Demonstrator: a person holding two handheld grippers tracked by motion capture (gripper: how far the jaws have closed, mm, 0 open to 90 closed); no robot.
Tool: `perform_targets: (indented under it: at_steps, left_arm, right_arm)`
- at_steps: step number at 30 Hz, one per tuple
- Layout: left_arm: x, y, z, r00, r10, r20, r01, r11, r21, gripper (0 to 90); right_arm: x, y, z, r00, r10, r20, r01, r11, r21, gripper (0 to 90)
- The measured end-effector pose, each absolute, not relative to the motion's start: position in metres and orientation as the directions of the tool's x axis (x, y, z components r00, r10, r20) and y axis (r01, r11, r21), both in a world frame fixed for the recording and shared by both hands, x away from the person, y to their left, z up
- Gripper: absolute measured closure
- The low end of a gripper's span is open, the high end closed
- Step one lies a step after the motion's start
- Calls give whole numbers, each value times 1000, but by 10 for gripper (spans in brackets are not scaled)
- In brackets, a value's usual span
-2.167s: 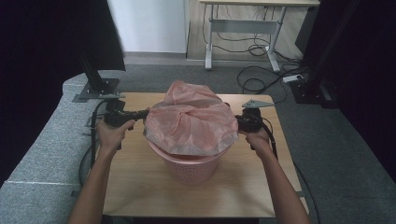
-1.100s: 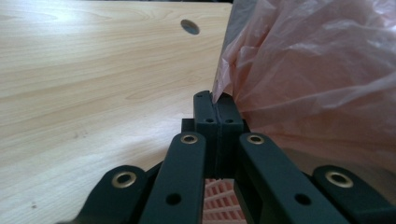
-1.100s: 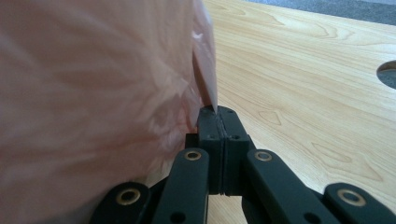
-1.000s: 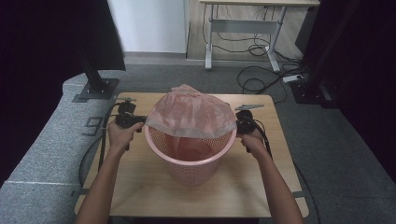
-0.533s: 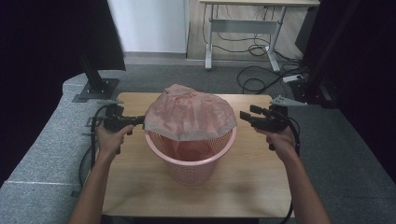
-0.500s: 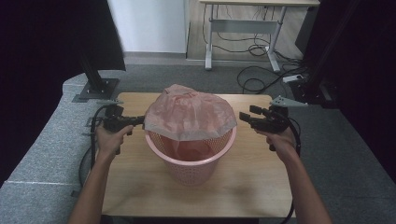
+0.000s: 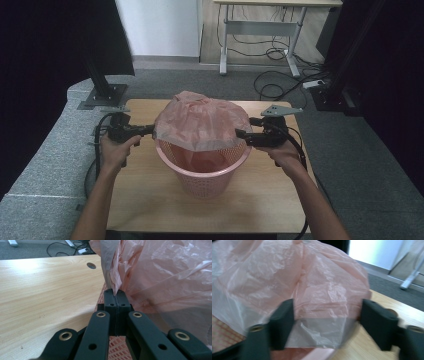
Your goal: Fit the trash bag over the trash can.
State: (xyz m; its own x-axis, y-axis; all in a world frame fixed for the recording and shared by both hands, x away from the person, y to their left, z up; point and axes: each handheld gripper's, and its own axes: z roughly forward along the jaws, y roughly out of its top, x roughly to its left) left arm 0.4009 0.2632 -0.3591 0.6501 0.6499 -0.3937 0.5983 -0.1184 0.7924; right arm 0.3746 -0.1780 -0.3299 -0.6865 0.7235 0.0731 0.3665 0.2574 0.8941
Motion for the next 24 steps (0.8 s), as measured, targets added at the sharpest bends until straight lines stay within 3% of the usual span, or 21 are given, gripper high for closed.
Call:
perform_targets:
  at_steps: [4, 11, 15, 24]
  left_arm:
    - [399, 266, -358, 650, 650, -393, 595, -114, 795, 894]
    - [399, 267, -356, 651, 647, -397, 592, -106, 799, 894]
    - [397, 269, -355, 656, 640, -400, 589, -102, 802, 894]
    - [386, 273, -352, 676, 626, -388, 570, -111, 814, 895]
  right_arm:
    - [374, -184, -332, -653, 757, 22, 343, 270, 900, 619]
    - [370, -197, -326, -670, 741, 45, 324, 238, 916, 830]
    - [364, -202, -320, -667, 741, 78, 340, 210, 917, 874]
    - [328, -225, -317, -715, 684, 143, 329, 148, 933, 877]
